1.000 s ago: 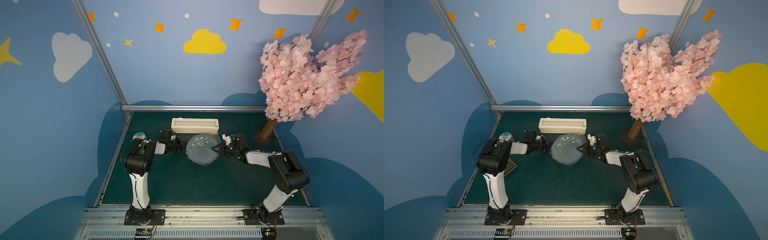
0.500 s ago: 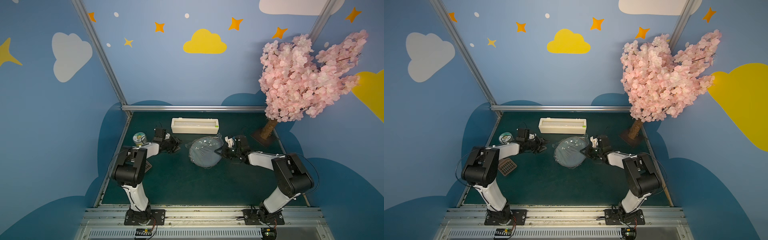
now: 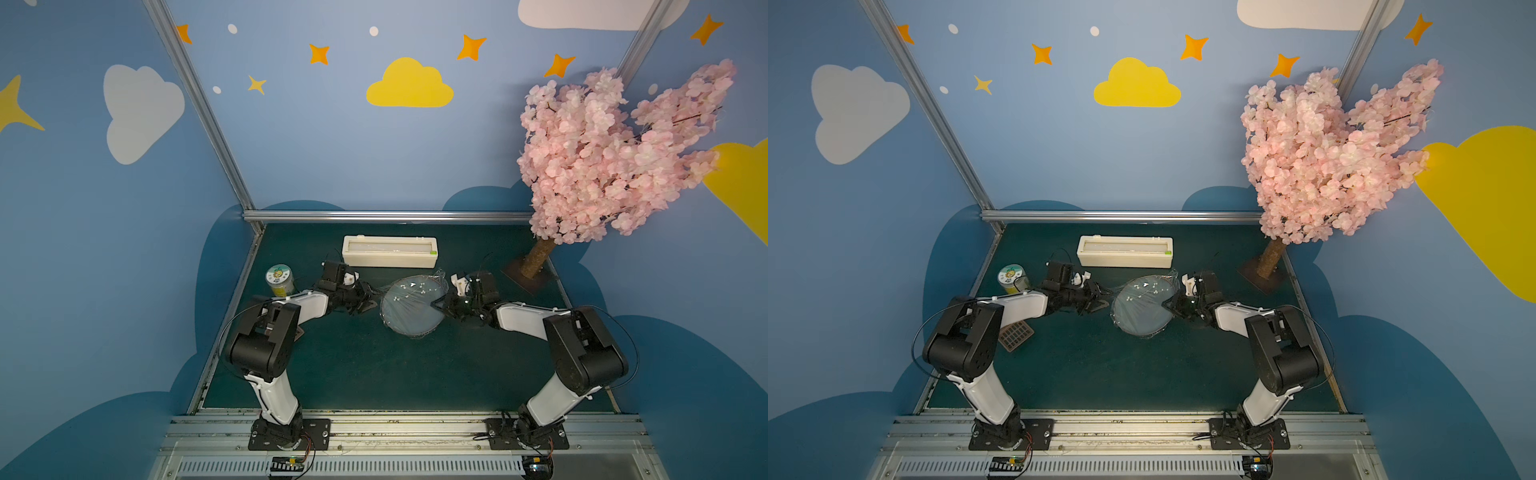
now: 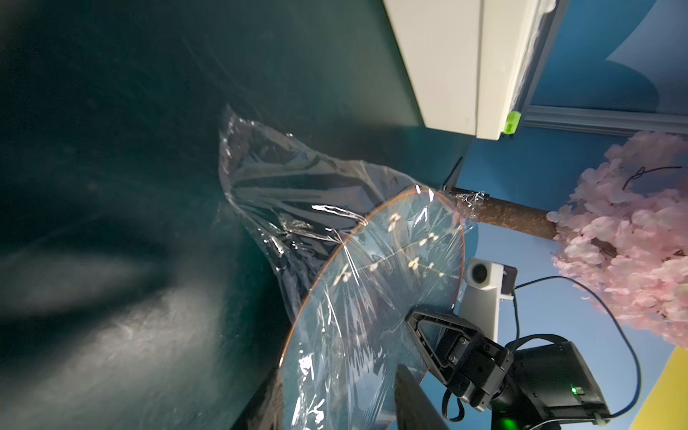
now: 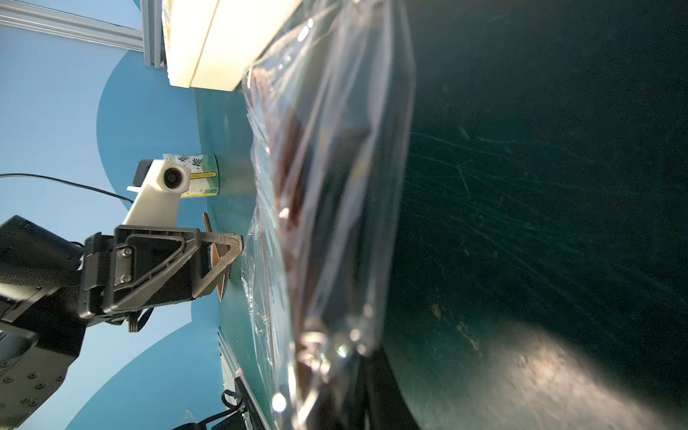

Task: Wrap the plate with plastic wrap
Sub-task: Cover the plate with plastic wrap.

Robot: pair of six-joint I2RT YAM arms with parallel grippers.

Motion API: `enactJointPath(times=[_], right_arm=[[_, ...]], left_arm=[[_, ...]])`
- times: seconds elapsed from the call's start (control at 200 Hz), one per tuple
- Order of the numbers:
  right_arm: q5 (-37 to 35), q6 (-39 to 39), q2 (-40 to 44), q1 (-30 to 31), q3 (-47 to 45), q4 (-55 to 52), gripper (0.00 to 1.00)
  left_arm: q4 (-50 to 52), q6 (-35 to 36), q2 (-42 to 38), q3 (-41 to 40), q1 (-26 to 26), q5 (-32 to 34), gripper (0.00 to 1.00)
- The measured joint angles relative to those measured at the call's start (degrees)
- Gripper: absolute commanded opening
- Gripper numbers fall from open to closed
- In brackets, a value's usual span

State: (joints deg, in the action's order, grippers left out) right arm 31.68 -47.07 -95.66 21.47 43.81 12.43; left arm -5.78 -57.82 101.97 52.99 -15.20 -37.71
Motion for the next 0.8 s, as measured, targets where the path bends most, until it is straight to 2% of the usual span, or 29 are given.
enactJointPath(times=[0.11, 0.5, 0.741, 0.801], right_arm=[[-0.28, 0.00, 0.02, 0.00, 0.02, -0.17, 0.11], [-0.61, 0.02, 0.11, -0.02, 0.70, -0.76, 0.11], [-0.57, -0.04, 0.11, -0.02, 1.09, -0.74, 0.11], [-0.55, -0.02, 0.11, -0.02, 1.09, -0.74, 0.11]], left_arm=[[2.54, 1.68, 0.07, 1.60, -0.52, 0.48, 0.44], [14.71, 9.27, 0.11, 4.98, -2.47, 6.40, 0.44], [13.99, 8.76, 1.75, 5.20, -3.89, 6.21, 0.24], [13.84, 8.50, 1.97, 5.20, -3.89, 6.34, 0.15]])
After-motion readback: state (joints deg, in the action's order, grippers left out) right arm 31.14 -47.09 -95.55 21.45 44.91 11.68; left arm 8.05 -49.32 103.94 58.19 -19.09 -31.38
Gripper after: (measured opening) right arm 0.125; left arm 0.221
